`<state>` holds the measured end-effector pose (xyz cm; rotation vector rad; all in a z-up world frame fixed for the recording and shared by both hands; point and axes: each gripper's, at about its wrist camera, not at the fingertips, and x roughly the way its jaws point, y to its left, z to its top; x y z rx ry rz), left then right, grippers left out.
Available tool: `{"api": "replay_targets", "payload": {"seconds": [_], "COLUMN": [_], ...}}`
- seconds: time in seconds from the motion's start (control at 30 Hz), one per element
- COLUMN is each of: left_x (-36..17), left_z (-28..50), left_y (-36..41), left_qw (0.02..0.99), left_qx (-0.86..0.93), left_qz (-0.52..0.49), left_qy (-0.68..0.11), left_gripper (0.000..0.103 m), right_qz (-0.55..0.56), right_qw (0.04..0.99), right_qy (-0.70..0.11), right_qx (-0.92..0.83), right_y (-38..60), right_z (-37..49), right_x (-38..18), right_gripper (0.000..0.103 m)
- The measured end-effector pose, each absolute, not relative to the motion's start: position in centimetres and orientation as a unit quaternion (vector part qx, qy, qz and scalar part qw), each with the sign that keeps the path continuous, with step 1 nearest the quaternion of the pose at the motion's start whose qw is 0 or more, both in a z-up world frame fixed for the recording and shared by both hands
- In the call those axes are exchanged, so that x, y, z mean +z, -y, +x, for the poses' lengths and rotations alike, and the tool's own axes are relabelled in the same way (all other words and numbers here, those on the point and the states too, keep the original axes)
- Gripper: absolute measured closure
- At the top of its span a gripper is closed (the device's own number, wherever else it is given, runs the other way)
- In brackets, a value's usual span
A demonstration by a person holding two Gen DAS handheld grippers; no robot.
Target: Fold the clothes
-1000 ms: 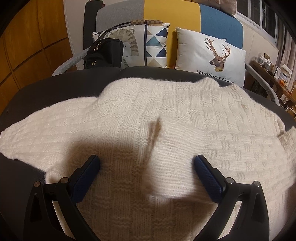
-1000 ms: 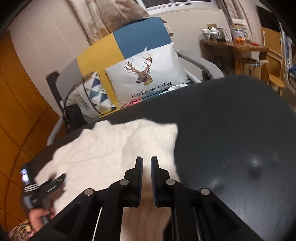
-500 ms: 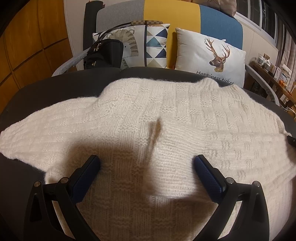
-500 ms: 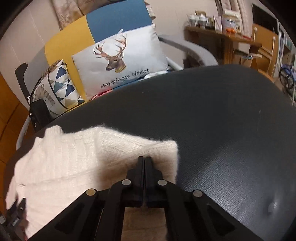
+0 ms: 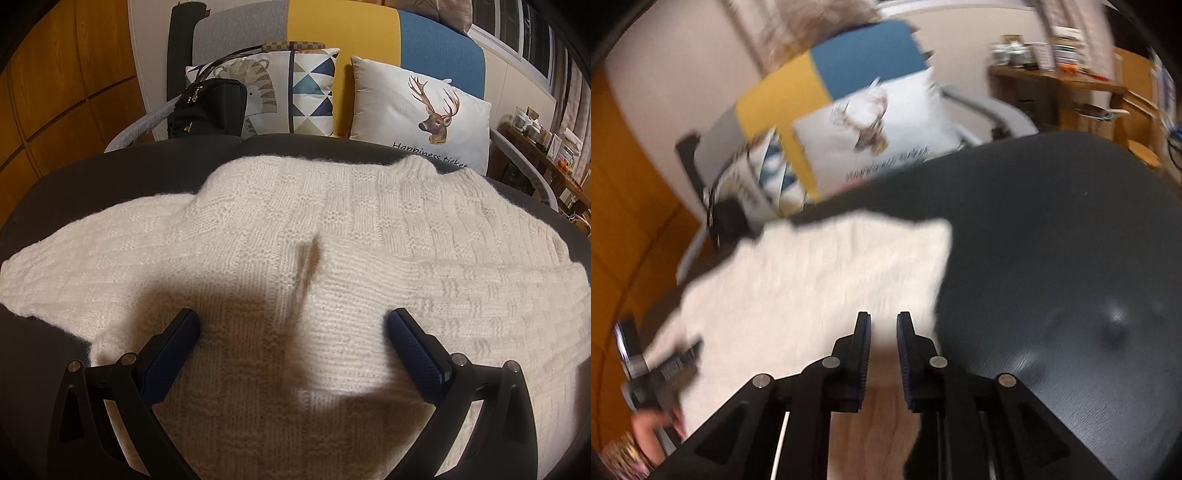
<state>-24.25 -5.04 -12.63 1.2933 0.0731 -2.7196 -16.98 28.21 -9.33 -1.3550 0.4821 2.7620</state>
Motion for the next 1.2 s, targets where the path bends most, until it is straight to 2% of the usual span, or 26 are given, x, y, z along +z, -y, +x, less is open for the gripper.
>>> {"api": "replay_targets", "payload": {"seconds": [0.07, 0.2, 0.3, 0.33, 0.4, 0.53, 0.63, 0.73, 0.9, 1.03, 1.2], "left_x": [-12.6, -12.6, -12.6, -12.6, -12.6, -12.7, -12.7, -12.8, -12.8, -12.8, -12.8], "left_z": [-24.2, -24.2, -24.2, -24.2, -24.2, -24.2, -24.2, -24.2, -24.2, -24.2, -24.2], "left_y": [5.1, 5.1, 5.1, 5.1, 5.0, 5.0, 5.0, 5.1, 5.0, 5.0, 5.0], "left_qw": [0.064, 0.064, 0.064, 0.064, 0.065, 0.065, 0.065, 0.065, 0.066, 0.067, 0.068], "left_qx": [-0.901, -0.901, -0.901, -0.901, -0.901, -0.901, -0.902, -0.902, -0.902, -0.902, -0.902], "left_qz": [0.428, 0.428, 0.428, 0.428, 0.428, 0.427, 0.426, 0.426, 0.426, 0.425, 0.426], "left_qy": [-0.025, -0.025, -0.026, -0.025, -0.023, -0.023, -0.024, -0.024, -0.023, -0.022, -0.022], "left_gripper": [0.000, 0.000, 0.000, 0.000, 0.000, 0.000, 0.000, 0.000, 0.000, 0.000, 0.000], "right_qz": [-0.451, -0.442, -0.441, -0.423, -0.387, -0.404, -0.434, -0.451, -0.440, -0.403, -0.423], "right_qw": [0.033, 0.057, 0.048, 0.037, 0.023, 0.026, 0.033, 0.062, 0.084, 0.046, 0.009], "right_qy": [-0.124, -0.153, -0.192, -0.219, -0.236, -0.170, -0.136, -0.101, -0.149, -0.224, -0.194], "right_qx": [0.883, 0.882, 0.875, 0.879, 0.891, 0.898, 0.890, 0.885, 0.882, 0.886, 0.885], "right_y": [-28.0, -29.2, -29.7, -29.8, -29.8, -28.4, -28.3, -29.1, -30.6, -31.0, -29.2], "right_z": [-16.8, -16.3, -16.2, -15.9, -16.1, -20.4, -23.4, -25.6, -25.4, -21.9, -19.0], "right_x": [-10.7, -10.9, -9.7, -9.0, -7.5, -6.8, -8.3, -10.1, -10.2, -8.5, -8.8], "right_gripper": [0.094, 0.096, 0.095, 0.090, 0.090, 0.089, 0.089, 0.096, 0.097, 0.090, 0.090]}}
